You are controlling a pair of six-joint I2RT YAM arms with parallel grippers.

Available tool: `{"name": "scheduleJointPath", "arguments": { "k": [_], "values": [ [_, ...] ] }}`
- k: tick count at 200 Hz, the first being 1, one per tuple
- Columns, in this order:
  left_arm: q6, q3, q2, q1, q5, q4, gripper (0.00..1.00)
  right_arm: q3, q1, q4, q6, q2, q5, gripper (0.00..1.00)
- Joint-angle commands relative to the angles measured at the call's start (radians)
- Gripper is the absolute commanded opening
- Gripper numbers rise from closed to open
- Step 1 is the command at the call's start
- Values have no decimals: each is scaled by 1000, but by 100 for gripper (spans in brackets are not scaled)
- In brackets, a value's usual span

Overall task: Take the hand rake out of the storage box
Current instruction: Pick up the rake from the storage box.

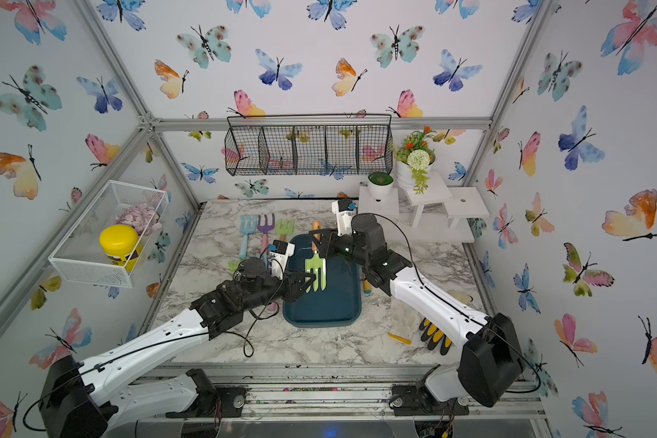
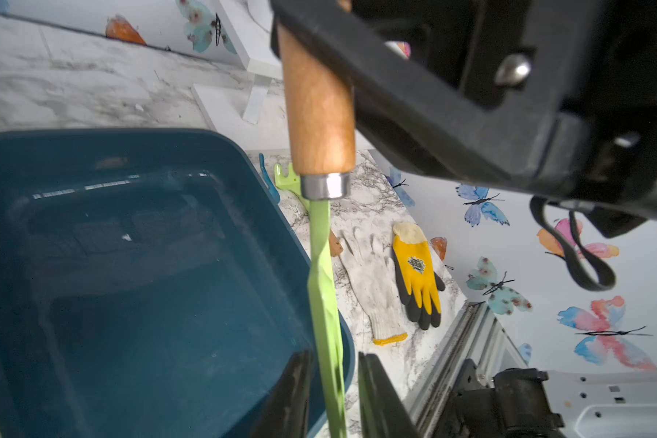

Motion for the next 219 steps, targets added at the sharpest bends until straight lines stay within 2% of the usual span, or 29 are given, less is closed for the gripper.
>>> {"name": "scheduleJointPath", "arguments": {
  "k": [1,39,56,72,88,100,115,129,170,219],
  "values": [
    [3,3,3,3,33,11,17,-21,2,50,14,-32,-32,17],
    [21,35,-13,4,8,-59,8,-24,2,30,-7,-37,-30,24],
    [37,96,-10,12,-35,-173,3,-30,2,-1,-28,-44,3,30],
    [49,160,2,37,-30,-280,0,-40,2,-27,-53,-53,32,38],
    [63,208,16,76,23,-357,0,-39,2,-66,-88,-62,52,55],
    [76,238,28,106,76,-406,0,-37,2,-102,-115,-71,71,78],
    [105,276,43,133,121,-460,0,-37,2,-144,-151,-86,103,97],
    [138,319,62,152,128,-528,0,-43,2,-175,-198,-98,119,98],
    [230,457,168,213,151,-743,0,-123,2,-215,-509,-134,117,98],
    [320,583,308,248,177,-977,0,-128,2,-297,-726,-80,294,98]
  ]
}}
